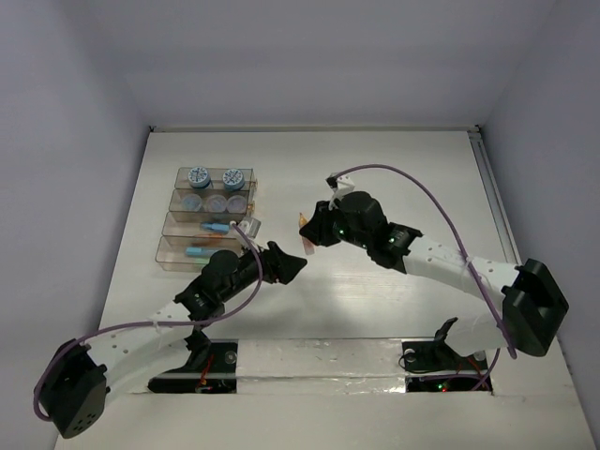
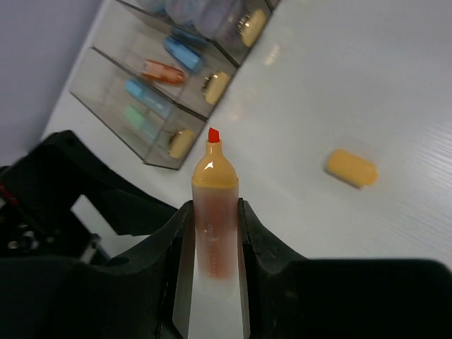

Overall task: Sort the stationery into containers
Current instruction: Pick up the pen from the center of the board.

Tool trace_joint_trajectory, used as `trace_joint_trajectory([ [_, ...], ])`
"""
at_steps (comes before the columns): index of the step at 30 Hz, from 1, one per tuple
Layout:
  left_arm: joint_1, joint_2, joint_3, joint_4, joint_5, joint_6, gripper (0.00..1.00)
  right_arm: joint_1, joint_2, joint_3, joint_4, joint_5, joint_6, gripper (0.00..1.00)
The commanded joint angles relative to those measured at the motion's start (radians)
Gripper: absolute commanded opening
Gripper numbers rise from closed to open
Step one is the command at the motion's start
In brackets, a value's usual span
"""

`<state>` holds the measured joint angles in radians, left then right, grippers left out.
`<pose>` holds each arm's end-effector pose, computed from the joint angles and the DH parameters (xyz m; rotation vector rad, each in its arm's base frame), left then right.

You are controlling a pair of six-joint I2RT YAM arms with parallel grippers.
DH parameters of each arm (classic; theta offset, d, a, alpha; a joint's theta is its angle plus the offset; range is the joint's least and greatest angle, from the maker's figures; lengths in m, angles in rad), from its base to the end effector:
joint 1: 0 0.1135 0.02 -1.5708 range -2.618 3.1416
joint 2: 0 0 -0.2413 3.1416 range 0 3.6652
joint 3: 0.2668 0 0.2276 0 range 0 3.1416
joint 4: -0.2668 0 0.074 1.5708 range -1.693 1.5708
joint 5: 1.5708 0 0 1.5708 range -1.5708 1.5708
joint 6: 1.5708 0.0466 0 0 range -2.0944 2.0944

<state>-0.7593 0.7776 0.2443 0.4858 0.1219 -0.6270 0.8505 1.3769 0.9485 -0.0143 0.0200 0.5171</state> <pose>0.1323 -0.1333 0.2171 0.2168 1.7351 -1.1456 0.2033 0.2302 0.2620 -0.3383 2.0912 0.8302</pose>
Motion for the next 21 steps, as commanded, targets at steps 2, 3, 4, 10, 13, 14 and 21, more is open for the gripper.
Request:
trace_joint_trajectory([
  [2, -0.006, 0.038, 0.007, 0.146, -0.039, -0.016, 0.75, 0.007, -0.027, -0.057, 0.236, -0.084, 0.078, 0.08],
  [3, -0.006, 0.052, 0.012, 0.152, -0.042, -0.014, 0.74, 0.019, -0.029, -0.079, 0.252, -0.083, 0.095, 0.08],
  [4, -0.006, 0.06, 0.015, 0.155, -0.045, -0.013, 0.73, 0.019, -0.03, -0.086, 0.269, -0.083, 0.101, 0.08],
  [10, -0.006, 0.1, 0.035, 0.177, -0.054, -0.005, 0.59, 0.039, -0.027, -0.103, 0.304, -0.08, 0.104, 0.08],
  [13, -0.006, 0.126, 0.039, 0.192, -0.054, -0.005, 0.51, 0.039, -0.029, -0.112, 0.323, -0.08, 0.106, 0.08],
  [14, -0.006, 0.135, 0.044, 0.198, -0.054, -0.007, 0.48, 0.048, -0.029, -0.116, 0.333, -0.081, 0.106, 0.08],
  [21, -0.015, 0.175, 0.058, 0.226, -0.045, -0.008, 0.42, 0.058, -0.009, -0.116, 0.359, -0.086, 0.11, 0.08],
])
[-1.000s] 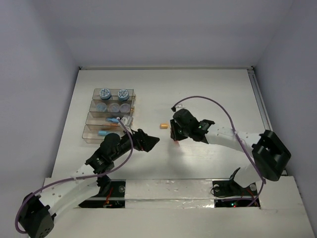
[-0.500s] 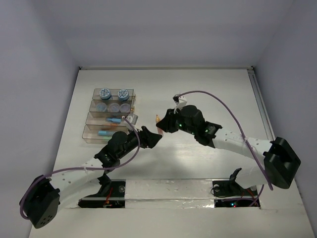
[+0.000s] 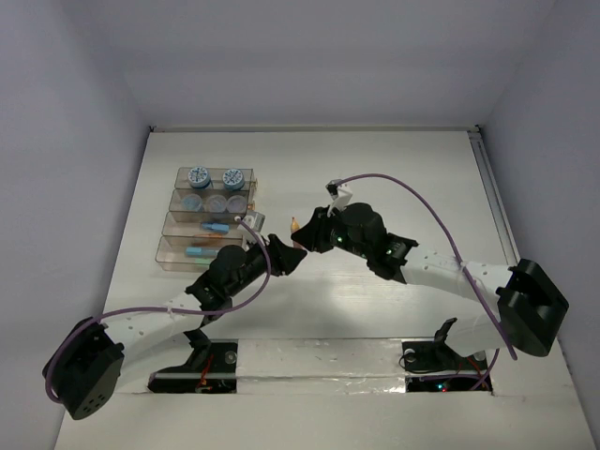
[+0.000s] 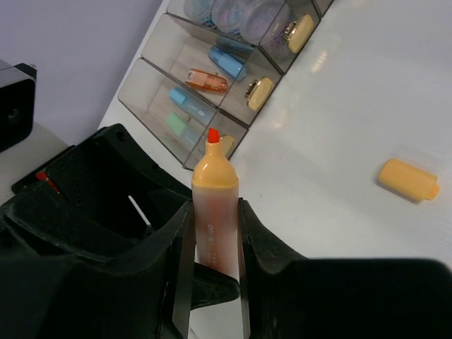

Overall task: Sort the stationery into containers
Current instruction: Pick up the pen from the center of the board.

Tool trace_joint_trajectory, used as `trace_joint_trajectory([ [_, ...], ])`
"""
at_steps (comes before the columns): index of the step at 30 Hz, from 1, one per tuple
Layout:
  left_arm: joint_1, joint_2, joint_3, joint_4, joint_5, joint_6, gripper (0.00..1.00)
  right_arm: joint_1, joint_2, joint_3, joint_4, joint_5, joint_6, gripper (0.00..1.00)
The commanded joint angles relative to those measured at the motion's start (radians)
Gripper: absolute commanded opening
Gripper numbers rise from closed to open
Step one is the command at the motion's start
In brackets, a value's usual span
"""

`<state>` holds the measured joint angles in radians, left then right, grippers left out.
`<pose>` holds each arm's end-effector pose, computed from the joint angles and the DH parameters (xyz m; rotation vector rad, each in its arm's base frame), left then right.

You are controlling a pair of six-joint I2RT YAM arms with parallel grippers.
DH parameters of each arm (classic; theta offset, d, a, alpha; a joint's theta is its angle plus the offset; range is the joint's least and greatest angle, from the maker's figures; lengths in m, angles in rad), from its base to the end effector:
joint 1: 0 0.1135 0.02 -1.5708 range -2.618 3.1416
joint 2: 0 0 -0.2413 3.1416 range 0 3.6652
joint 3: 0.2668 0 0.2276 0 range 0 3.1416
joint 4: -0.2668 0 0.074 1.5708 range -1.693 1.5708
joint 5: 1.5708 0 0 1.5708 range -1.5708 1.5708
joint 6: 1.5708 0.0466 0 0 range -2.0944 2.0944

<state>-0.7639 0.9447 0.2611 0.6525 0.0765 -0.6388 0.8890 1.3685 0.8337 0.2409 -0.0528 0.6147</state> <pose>0.1471 -0.1458 0.2131 0.1717 1.7176 -1.1294 0.1912 0.2394 0.2547 -0.3140 1.9872 1.0583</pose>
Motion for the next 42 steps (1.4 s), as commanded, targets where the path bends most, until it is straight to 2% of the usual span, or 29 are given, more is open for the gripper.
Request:
trace_joint_trajectory([
  [1, -0.011, 0.011, 0.043, 0.061, 0.005, 0.004, 0.42, 0.019, 0.0, -0.004, 0.109, -0.013, 0.013, 0.08],
  [4, -0.011, 0.025, 0.047, 0.068, 0.019, 0.008, 0.42, 0.019, 0.01, -0.001, 0.117, -0.015, 0.013, 0.08],
  [8, -0.011, 0.037, 0.053, 0.068, 0.025, 0.01, 0.23, 0.028, 0.021, 0.002, 0.12, -0.016, 0.013, 0.08],
  [11, -0.011, 0.023, 0.05, 0.046, 0.002, 0.011, 0.13, 0.028, 0.02, 0.002, 0.115, -0.013, 0.011, 0.08],
  [16, -0.011, -0.001, 0.05, 0.024, -0.017, 0.021, 0.14, 0.028, 0.018, -0.005, 0.109, -0.016, 0.016, 0.08],
  [17, -0.011, -0.001, 0.05, 0.024, -0.017, 0.022, 0.04, 0.028, 0.018, -0.007, 0.11, -0.018, 0.017, 0.08],
  [18, -0.011, -0.003, 0.05, 0.021, -0.018, 0.022, 0.0, 0.028, 0.018, -0.008, 0.107, -0.018, 0.02, 0.08],
  [20, -0.011, -0.009, 0.052, 0.009, -0.021, 0.03, 0.0, 0.028, 0.009, -0.01, 0.091, -0.007, 0.017, 0.11],
  [23, -0.011, -0.033, 0.052, -0.02, -0.044, 0.04, 0.0, 0.028, -0.002, 0.001, 0.06, 0.002, -0.001, 0.39],
  [24, -0.011, -0.058, 0.047, -0.045, -0.052, 0.053, 0.0, 0.028, 0.003, 0.013, 0.001, 0.011, -0.025, 0.51],
  [31, -0.011, -0.141, 0.038, -0.145, -0.127, 0.099, 0.0, -0.001, -0.068, 0.01, -0.052, 0.047, -0.062, 0.75],
  [34, -0.011, -0.165, 0.023, -0.165, -0.132, 0.1, 0.0, -0.019, -0.114, 0.012, -0.086, 0.047, -0.113, 0.76],
  [39, -0.011, -0.251, 0.023, -0.254, -0.181, 0.12, 0.0, -0.054, -0.137, 0.025, -0.143, -0.022, -0.332, 0.69],
  [42, -0.011, -0.299, 0.044, -0.319, -0.216, 0.131, 0.0, -0.107, -0.097, 0.041, -0.189, -0.093, -0.4, 0.66],
])
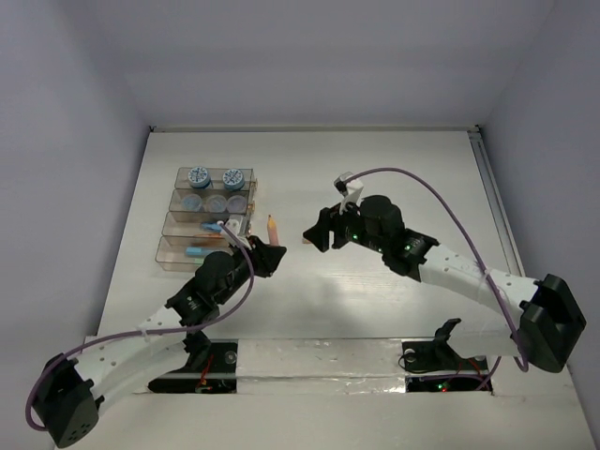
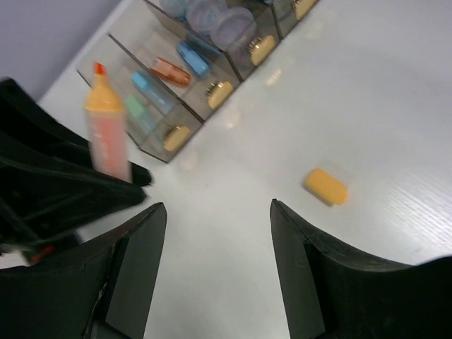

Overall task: Sort the stationery into containers
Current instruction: Pick up the pen from the center of the board, then close the pen cap on the pen.

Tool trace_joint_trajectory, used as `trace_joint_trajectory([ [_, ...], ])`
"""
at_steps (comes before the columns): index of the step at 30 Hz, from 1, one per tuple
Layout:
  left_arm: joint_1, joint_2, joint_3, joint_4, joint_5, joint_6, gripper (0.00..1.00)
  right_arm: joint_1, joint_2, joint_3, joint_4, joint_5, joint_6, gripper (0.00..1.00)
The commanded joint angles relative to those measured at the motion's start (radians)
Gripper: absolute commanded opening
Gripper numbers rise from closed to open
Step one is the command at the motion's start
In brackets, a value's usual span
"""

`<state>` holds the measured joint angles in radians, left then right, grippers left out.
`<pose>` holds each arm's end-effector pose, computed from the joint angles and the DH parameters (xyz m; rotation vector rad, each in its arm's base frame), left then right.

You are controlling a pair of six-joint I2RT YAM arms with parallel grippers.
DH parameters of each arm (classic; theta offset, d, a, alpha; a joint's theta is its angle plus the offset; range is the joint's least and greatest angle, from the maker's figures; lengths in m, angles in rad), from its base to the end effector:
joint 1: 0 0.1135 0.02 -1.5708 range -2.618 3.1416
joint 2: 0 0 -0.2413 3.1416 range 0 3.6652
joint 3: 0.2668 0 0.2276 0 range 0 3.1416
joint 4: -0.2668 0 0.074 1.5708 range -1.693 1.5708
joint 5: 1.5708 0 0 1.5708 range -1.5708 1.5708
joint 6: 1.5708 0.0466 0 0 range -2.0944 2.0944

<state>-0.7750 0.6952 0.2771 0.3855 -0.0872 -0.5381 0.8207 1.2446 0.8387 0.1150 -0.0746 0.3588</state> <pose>0.1315 -0.1231 0.2298 0.1285 1.6819 -0.9375 0.1907 0.2098 0.2760 -0.5007 1.8918 0.8706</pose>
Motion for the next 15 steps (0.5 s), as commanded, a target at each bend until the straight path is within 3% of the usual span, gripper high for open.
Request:
trace_joint_trajectory([
  [1, 0.0, -0.062, 0.033, -0.063, -0.055, 0.03, 0.0, -0.055, 0.042, 0.045, -0.07, -0.12, -0.176, 0.66],
  [5, 0.0, -0.115, 0.056, -0.105, -0.036, 0.024, 0.0, -0.106, 0.169, 0.141, -0.179, -0.198, -0.32, 0.71],
  [10, 0.0, -0.174, 0.063, -0.128, 0.009, 0.013, 0.0, -0.106, 0.413, 0.365, -0.426, -0.186, -0.561, 0.79],
  [15, 0.0, -0.212, 0.045, -0.135, 0.033, 0.0, 0.0, -0.106, 0.584, 0.62, -0.662, -0.145, -0.661, 0.8],
])
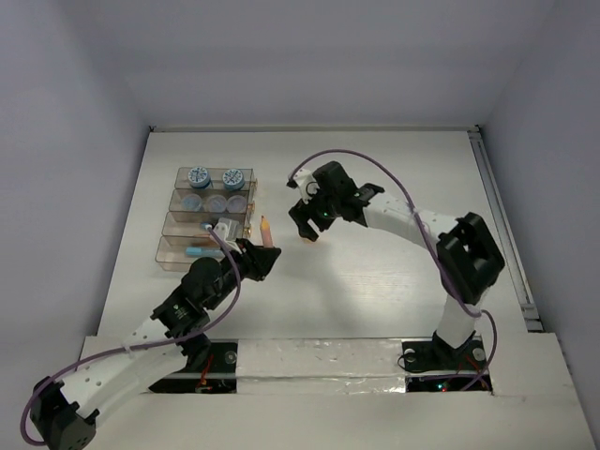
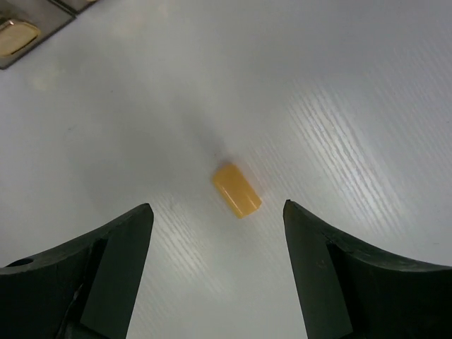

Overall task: Sort the stationery into containers
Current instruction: Close the pen cap on the pen.

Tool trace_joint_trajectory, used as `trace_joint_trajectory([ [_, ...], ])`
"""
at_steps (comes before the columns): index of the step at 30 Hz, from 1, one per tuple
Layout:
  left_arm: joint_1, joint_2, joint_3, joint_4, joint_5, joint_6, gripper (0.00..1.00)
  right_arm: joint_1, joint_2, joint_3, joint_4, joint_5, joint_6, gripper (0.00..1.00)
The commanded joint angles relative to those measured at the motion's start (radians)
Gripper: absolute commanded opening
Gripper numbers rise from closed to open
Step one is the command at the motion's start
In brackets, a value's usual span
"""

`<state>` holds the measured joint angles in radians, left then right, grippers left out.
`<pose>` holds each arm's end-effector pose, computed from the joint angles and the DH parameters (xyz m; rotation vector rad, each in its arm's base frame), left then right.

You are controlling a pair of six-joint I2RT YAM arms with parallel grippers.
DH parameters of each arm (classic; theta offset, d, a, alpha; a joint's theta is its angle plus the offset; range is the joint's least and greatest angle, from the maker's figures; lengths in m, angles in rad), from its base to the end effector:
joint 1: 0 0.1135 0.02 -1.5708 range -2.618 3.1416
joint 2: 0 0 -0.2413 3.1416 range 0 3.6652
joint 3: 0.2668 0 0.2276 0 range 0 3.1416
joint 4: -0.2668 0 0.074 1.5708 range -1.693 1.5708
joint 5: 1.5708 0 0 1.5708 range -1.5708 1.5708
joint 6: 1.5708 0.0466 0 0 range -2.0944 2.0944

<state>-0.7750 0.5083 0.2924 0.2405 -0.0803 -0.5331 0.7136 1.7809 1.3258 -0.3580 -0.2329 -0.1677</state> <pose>0.1147 -0.1071 0.2455 0.1299 1.6241 -0.9632 0.2772 0.2542 0.2202 -1.1341 2.1407 0.5323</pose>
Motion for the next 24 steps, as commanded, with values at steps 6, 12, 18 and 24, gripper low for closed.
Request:
trace_joint_trajectory([
  [6, 0.0, -0.085, 0.021, -0.013, 0.016, -0.007, 0.0, 0.001, 0.202, 0.243, -0.321, 0.044, -0.199, 0.77],
  [12, 0.0, -0.085, 0.03, -0.021, 0.001, -0.001, 0.0, 0.001, 0.276, 0.323, -0.355, 0.02, -0.217, 0.72],
  [18, 0.0, -0.073, 0.028, -0.021, -0.01, 0.001, 0.0, 0.001, 0.354, 0.381, -0.371, 0.02, -0.22, 0.69],
  [24, 0.0, -0.067, 0.03, -0.017, -0.015, 0.005, 0.0, 0.001, 0.38, 0.369, -0.332, 0.066, -0.21, 0.68],
])
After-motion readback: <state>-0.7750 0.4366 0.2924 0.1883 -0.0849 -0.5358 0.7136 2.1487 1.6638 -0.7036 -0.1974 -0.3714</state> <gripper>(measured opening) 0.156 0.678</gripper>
